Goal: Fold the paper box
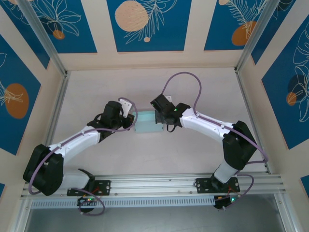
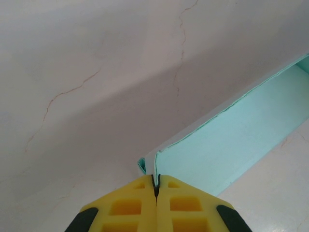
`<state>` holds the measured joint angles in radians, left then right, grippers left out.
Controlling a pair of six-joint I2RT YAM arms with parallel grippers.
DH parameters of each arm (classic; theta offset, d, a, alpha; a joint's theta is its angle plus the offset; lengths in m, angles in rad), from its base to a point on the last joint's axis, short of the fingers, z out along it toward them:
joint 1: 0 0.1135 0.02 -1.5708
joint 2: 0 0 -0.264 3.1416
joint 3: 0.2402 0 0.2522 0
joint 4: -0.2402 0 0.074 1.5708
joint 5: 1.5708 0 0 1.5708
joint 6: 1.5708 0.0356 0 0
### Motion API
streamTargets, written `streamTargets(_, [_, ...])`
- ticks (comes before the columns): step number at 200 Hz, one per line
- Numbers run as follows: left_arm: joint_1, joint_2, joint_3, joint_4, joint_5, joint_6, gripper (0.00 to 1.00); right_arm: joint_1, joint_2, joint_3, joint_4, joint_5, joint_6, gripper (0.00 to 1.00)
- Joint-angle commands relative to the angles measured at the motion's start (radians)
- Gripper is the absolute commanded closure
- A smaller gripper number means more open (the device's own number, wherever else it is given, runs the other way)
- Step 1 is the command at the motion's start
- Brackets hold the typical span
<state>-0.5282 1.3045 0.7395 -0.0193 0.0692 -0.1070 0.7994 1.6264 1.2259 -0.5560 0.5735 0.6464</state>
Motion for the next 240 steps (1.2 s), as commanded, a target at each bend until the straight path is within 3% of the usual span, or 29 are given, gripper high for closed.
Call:
streamTargets(1, [-0.035,0.001,0.011,0.025,0.051,-0.007,1.0,0.032,-0.002,-0.026,0.007,-0.054,-0.001,1.0])
streamTargets(85, [-0.034,-0.011,0.004,0.024,0.052,-0.025,1.0,0.097,0.006,-0.076,-0.001,0.057,0.003,1.0])
streamTargets(111, [-0.035,-0.028,0.016,0.002,0.071,-0.035,0.74,0.112,-0.01,-0.095,0.008,0.109,0.011,1.0])
streamTargets(176, [-0.032,-0.104,0.091,-0.179,0.006,-0.029,0.56,0.128,-0.036,-0.117,0.022,0.144,0.014,1.0])
streamTargets(210, [-0.033,-0.122,0.151,-0.344,-0.065,-0.037,0.57,0.132,-0.03,-0.114,0.016,0.147,0.019,1.0])
streamTargets(240, [-0.032,-0.147,0.177,-0.453,-0.047,-0.008,0.62,0.134,-0.026,-0.109,0.014,0.149,0.019,1.0])
